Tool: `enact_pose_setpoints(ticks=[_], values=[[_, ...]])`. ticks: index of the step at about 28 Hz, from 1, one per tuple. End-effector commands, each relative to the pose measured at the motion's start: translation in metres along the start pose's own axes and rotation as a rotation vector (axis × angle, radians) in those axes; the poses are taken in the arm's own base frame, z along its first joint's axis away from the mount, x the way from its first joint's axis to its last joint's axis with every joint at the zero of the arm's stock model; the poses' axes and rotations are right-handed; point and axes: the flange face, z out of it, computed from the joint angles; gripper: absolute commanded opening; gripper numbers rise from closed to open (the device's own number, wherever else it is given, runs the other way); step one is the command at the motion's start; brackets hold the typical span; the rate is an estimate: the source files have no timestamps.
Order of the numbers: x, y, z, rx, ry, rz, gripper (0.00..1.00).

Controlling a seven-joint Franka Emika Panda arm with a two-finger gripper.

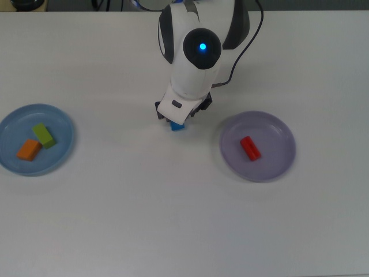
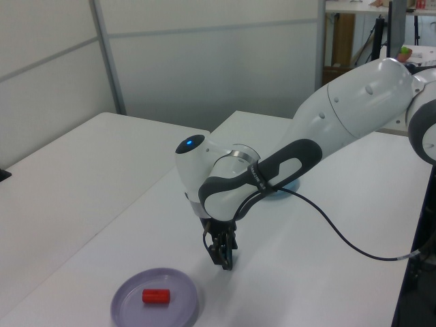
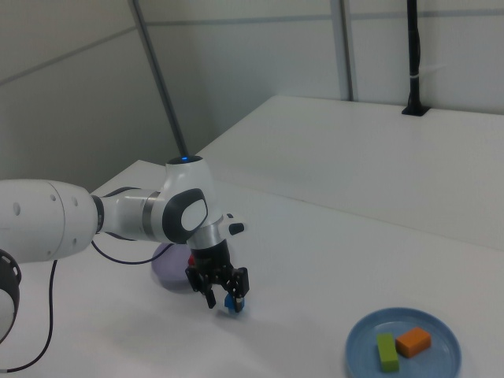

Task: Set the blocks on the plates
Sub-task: 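Move the gripper down onto the blue cube and grasp it, then carry the blue cube onto the lavender plate and release it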

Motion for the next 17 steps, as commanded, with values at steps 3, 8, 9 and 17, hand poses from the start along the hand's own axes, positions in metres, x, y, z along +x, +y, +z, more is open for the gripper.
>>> enact_pose_setpoints(ticks=[3,8,9,17], values=[[0.005,0.012,0.007,0.001,0.053,-0.01,0.68],[0.013,0.014,0.008,-0.005,0.069,-0.01,0.65],[0.013,0.013,0.007,-0.007,0.069,-0.013,0.55],[0.011,0.018,-0.001,-0.005,0.076,-0.005,0.08]])
